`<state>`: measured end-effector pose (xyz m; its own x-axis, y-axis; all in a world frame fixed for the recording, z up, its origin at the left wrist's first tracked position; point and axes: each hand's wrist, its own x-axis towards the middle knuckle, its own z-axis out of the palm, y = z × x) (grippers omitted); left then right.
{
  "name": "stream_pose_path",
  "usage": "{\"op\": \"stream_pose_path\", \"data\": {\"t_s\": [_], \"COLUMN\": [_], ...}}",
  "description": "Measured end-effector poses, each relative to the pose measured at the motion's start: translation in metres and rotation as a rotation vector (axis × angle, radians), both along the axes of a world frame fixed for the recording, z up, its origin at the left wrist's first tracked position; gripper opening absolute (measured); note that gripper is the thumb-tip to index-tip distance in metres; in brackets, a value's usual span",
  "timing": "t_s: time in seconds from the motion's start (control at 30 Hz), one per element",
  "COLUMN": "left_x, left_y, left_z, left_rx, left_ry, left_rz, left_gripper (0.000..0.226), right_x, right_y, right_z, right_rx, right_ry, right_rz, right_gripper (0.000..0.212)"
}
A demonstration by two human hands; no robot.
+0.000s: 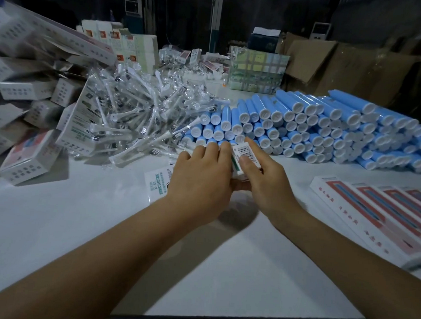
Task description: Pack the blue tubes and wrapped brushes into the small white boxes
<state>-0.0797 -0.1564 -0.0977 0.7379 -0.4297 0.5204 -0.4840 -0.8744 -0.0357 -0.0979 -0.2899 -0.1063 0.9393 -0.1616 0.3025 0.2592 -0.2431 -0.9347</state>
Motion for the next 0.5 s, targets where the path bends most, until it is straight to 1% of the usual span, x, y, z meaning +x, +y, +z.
{"op": "stream_pose_path", "data": {"t_s": [0.07,0.1,0.13,0.17,0.2,0.23,0.27,0.3,0.33,0.37,0.4,0.43,0.5], "left_x": [0.001,0.001,0.001,-0.001,-0.003,-0.005,-0.004,-0.002,0.001,0.004,0.006,0.008,0.016], "left_y": [0.000,0.000,0.001,0.002,0.002,0.003,0.003,0.003,0.004,0.006,0.009,0.012,0.019], "left_z": [0.009,0.016,0.024,0.033,0.041,0.047,0.052,0.054,0.053,0.050,0.047,0.043,0.033], "left_rx": [-0.038,-0.126,-0.301,-0.544,-0.814,-1.085,-1.326,-1.531,-1.686,-1.793,-1.868,-1.922,-2.006], "left_ry": [0.076,0.160,0.274,0.403,0.534,0.676,0.835,0.994,1.120,1.207,1.273,1.316,1.335], "left_rz": [-0.027,-0.073,-0.156,-0.271,-0.371,-0.441,-0.495,-0.567,-0.632,-0.672,-0.707,-0.744,-0.797], "left_gripper": [0.065,0.059,0.048,0.032,0.017,0.012,0.016,0.026,0.035,0.040,0.040,0.037,0.023], "right_x": [-0.002,-0.003,-0.003,-0.003,-0.004,-0.005,-0.006,-0.007,-0.008,-0.009,-0.010,-0.009,-0.009], "right_y": [0.002,0.002,0.002,0.003,0.003,0.004,0.004,0.005,0.005,0.006,0.008,0.008,0.008], "right_z": [0.005,0.008,0.010,0.012,0.013,0.012,0.010,0.008,0.006,0.004,0.004,0.004,0.002], "right_rx": [0.168,0.228,0.257,0.259,0.231,0.189,0.127,0.042,-0.057,-0.140,-0.192,-0.223,-0.302], "right_ry": [-0.012,-0.026,-0.037,-0.047,-0.056,-0.059,-0.055,-0.054,-0.058,-0.075,-0.101,-0.128,-0.158], "right_rz": [0.079,0.105,0.114,0.116,0.112,0.121,0.150,0.193,0.223,0.212,0.166,0.111,0.020], "right_gripper": [0.050,0.055,0.062,0.067,0.067,0.064,0.063,0.066,0.067,0.064,0.060,0.058,0.059]}}
